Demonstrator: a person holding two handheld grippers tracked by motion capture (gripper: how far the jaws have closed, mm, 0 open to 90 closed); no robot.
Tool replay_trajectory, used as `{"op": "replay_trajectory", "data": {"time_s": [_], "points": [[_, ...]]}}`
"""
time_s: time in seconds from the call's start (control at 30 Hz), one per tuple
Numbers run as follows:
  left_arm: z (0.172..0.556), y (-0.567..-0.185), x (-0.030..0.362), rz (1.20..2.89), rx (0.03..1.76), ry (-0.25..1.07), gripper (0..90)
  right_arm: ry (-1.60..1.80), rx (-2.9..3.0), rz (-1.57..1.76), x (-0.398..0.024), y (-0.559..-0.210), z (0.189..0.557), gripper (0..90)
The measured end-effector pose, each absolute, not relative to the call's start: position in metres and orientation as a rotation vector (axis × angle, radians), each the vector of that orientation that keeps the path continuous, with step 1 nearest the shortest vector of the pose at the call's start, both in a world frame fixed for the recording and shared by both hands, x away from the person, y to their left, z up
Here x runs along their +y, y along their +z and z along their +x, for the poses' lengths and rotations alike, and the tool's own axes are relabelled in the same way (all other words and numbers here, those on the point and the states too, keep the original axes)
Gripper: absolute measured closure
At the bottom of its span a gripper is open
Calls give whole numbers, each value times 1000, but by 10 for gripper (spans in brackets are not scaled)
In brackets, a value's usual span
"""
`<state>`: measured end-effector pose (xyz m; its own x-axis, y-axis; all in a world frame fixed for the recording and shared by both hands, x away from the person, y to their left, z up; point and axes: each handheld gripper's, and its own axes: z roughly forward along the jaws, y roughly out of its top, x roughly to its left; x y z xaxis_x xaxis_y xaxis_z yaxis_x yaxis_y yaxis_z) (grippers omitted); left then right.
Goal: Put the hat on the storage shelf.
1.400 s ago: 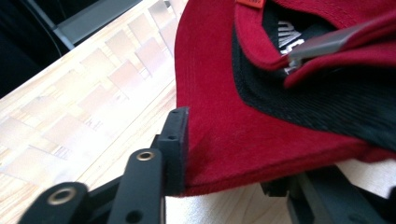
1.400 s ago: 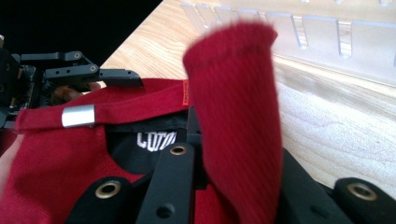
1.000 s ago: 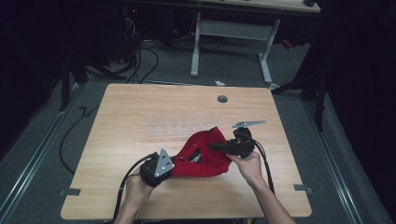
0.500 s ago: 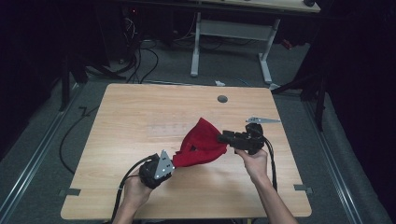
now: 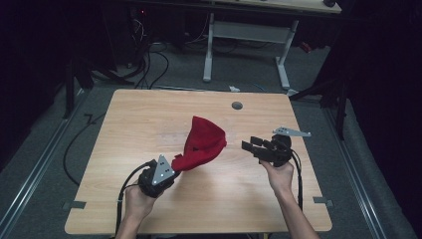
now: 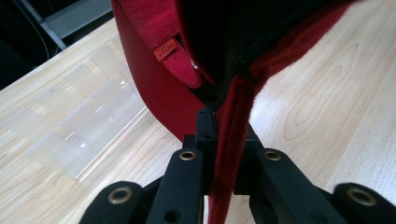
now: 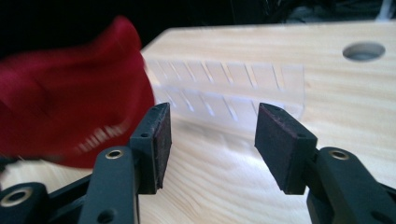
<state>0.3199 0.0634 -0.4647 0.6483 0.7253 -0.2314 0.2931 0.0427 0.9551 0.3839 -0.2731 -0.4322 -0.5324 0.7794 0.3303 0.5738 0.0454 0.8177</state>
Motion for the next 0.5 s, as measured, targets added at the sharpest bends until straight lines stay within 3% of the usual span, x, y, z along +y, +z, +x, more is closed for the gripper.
{"op": "replay_trajectory", "data": {"time_s": [0.5], "points": [[335,-458,80,1411,982,327,850,1159,2176,1444,-276,-500,382,430]]}}
